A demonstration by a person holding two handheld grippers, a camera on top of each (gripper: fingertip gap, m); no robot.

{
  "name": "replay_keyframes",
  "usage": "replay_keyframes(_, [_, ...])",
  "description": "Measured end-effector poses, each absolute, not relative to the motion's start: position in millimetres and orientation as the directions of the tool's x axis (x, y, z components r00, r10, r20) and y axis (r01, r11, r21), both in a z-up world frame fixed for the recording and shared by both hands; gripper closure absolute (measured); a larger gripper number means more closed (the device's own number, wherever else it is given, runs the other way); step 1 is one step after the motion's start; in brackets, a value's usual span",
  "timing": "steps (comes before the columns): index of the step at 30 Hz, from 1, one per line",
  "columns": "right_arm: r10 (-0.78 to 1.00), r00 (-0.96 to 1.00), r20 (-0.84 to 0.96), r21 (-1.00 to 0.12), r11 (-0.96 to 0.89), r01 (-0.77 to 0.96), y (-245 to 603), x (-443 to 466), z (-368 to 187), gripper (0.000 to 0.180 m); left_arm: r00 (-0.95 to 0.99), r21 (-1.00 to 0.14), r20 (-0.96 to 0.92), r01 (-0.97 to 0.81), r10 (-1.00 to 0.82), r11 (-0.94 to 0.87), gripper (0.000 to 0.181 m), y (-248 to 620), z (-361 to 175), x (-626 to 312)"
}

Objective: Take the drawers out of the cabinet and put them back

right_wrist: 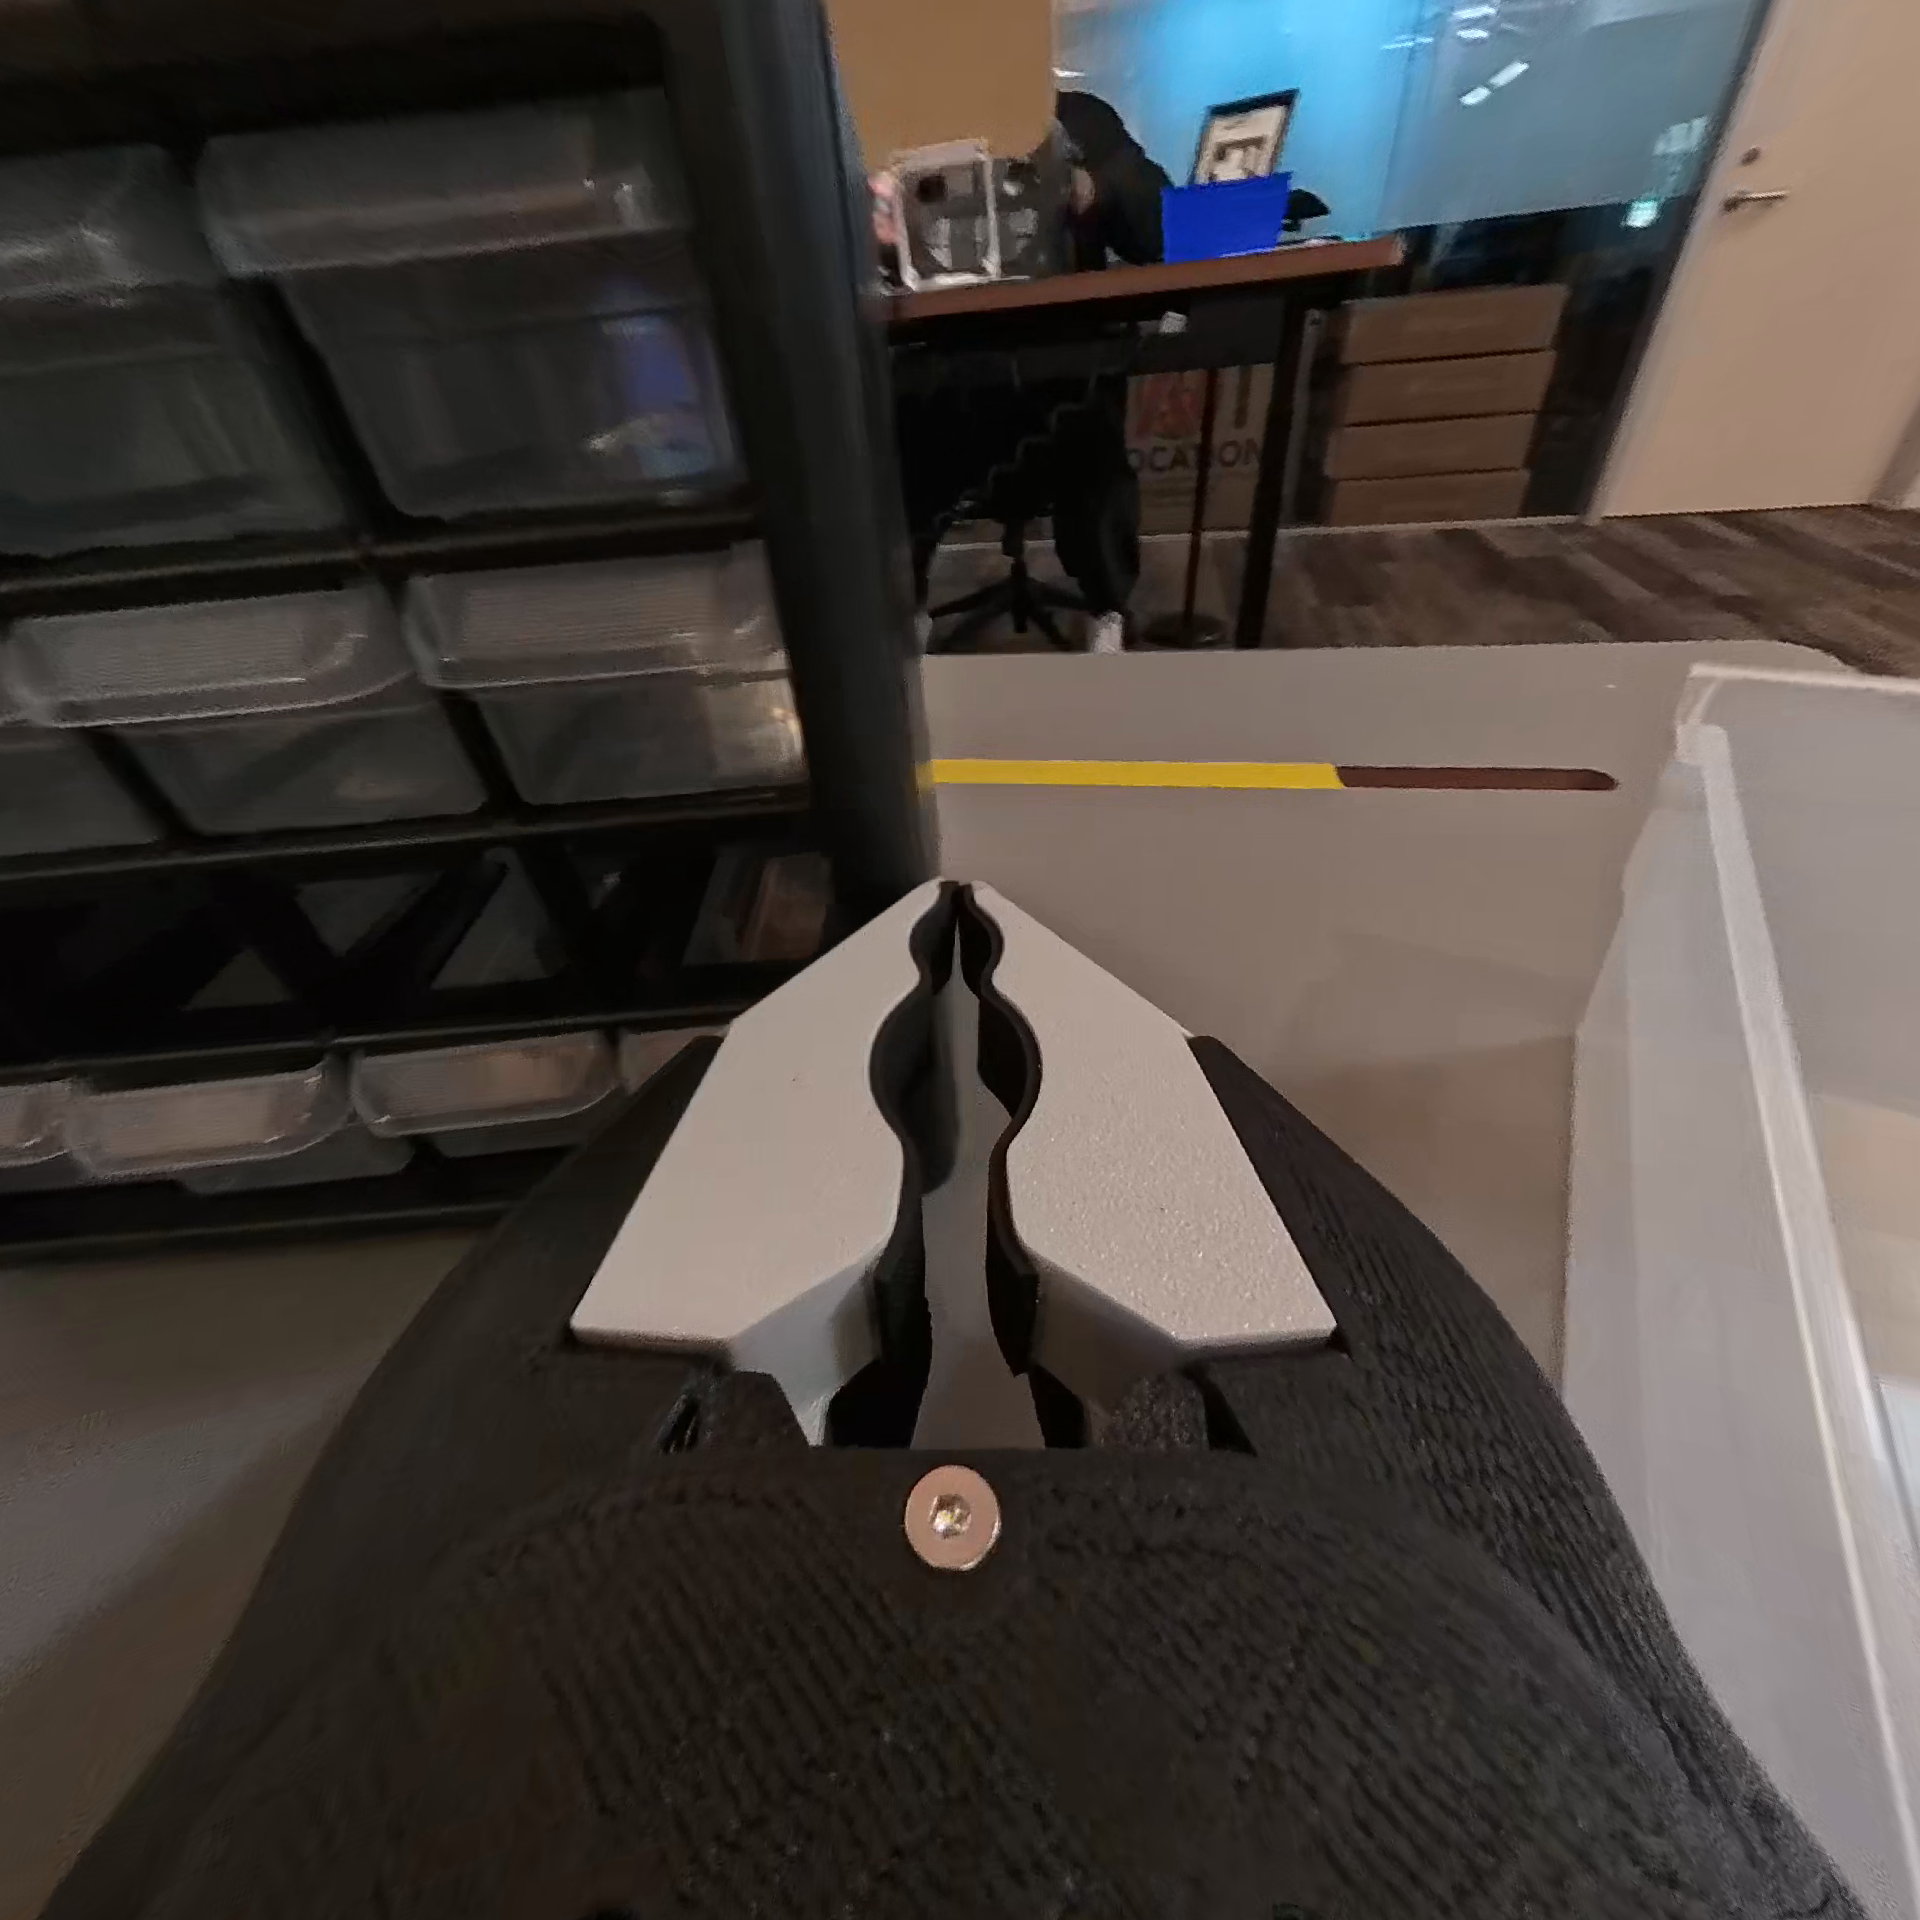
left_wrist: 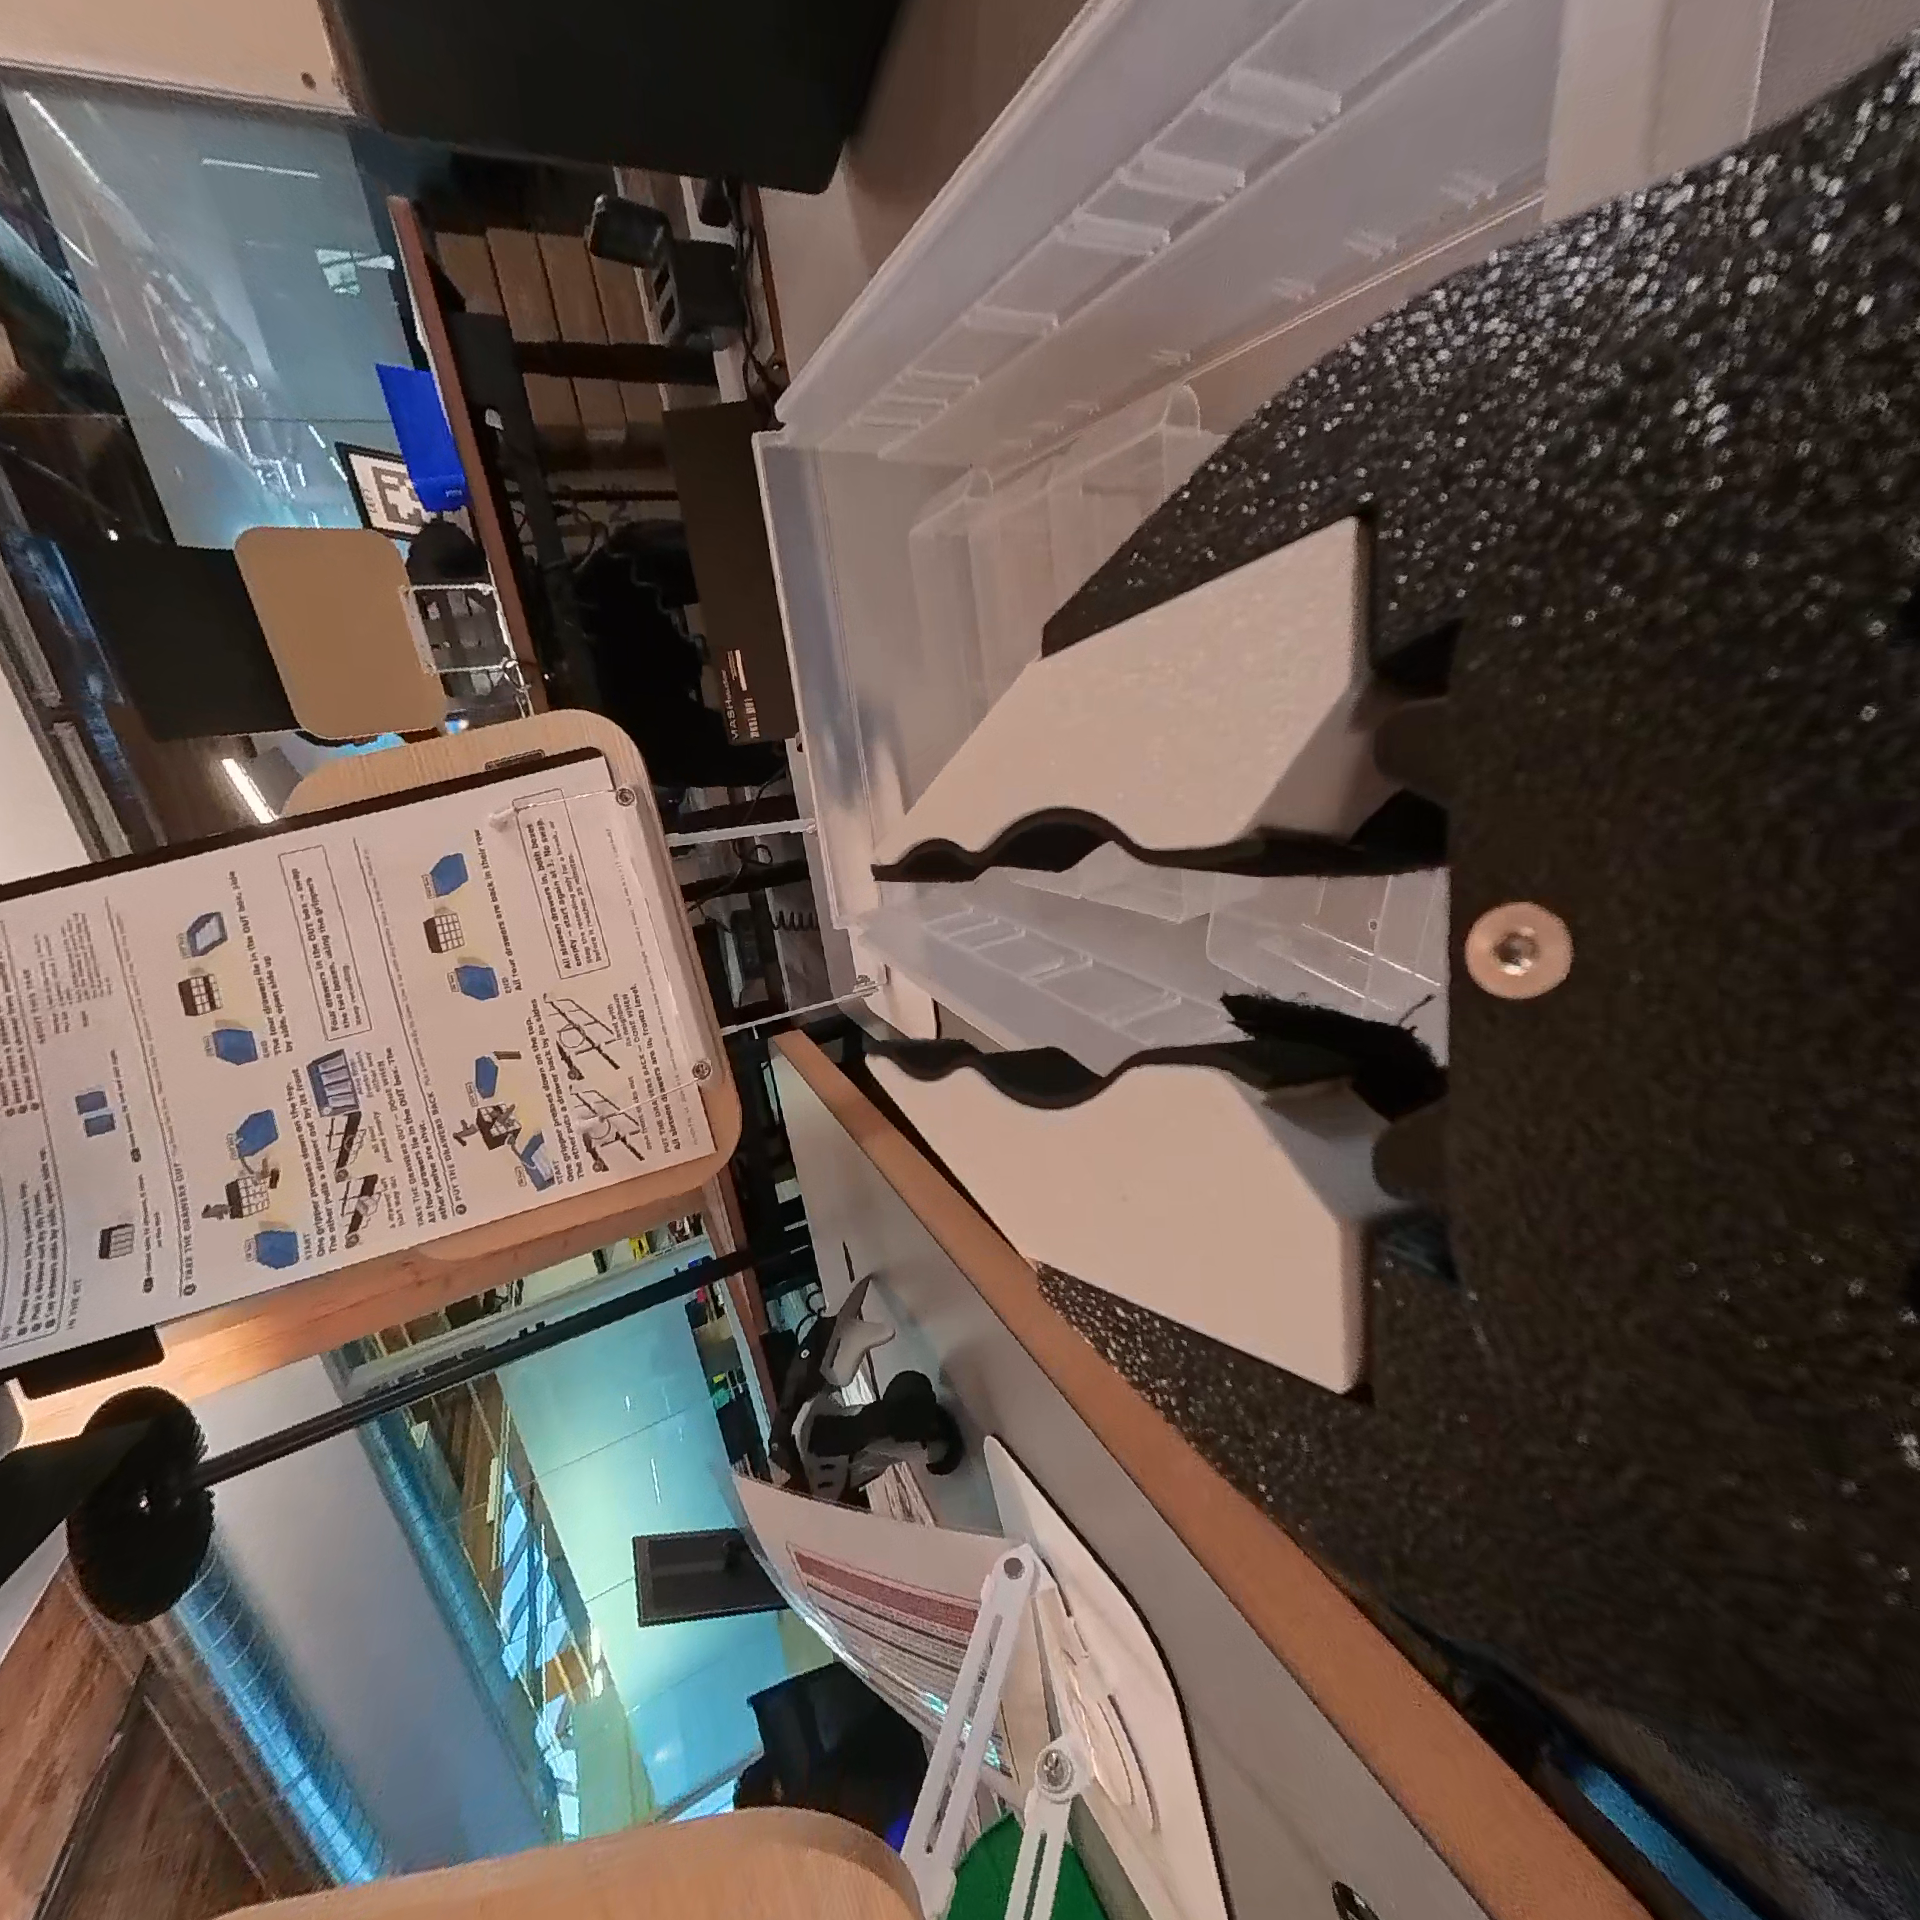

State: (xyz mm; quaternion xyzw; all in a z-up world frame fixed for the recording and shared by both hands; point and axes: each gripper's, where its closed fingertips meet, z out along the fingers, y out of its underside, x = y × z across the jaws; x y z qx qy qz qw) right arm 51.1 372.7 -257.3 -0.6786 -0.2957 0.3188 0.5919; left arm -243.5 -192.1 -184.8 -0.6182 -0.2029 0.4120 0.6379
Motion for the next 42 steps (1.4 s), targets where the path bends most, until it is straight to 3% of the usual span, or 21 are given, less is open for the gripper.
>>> replay_keyframes(5, [0.725,0.688,0.022,-0.988,-0.091,0.127,398,43,-270,0.180,0.587,-0.953,-0.261,-0.284,0.766,-0.108,0.153,-190,-184,-240])
replay_keyframes(8, [0.792,0.604,-0.083,-0.989,-0.140,0.047,395,39,-267,0.180,0.590,-0.950,-0.268,-0.292,0.761,-0.108,0.153,-190,-183,-238])
replay_keyframes(20, [0.952,0.307,-0.016,-0.988,-0.061,0.140,323,2,-267,0.180,0.596,-0.937,-0.318,-0.317,0.738,-0.147,0.153,-182,-181,-229])
replay_keyframes(27, [0.832,0.552,0.053,-0.997,0.075,-0.017,304,36,-234,0.174,0.615,-0.942,-0.316,-0.291,0.722,-0.165,0.153,-180,-180,-227])
replay_keyframes(32, [0.859,0.478,0.183,-0.972,0.230,-0.042,227,16,-220,0.158,0.675,-0.946,-0.318,-0.275,0.666,-0.172,0.146,-160,-173,-226])
replay_keyframes(36, [0.862,0.391,0.322,-0.931,0.363,-0.032,183,-10,-221,0.155,0.722,-0.870,-0.485,-0.343,0.492,-0.354,0.135,-114,-171,-230])
replay_keyframes(40, [0.858,0.351,0.375,-0.909,0.415,-0.043,172,-15,-222,0.153,0.600,-0.648,-0.733,-0.472,0.320,-0.598,0.137,-85,-176,-266])
replay_keyframes(42, [0.874,0.342,0.346,-0.920,0.388,-0.062,174,-13,-222,0.152,0.628,-0.589,-0.744,-0.457,0.227,-0.666,0.138,-74,-192,-285])
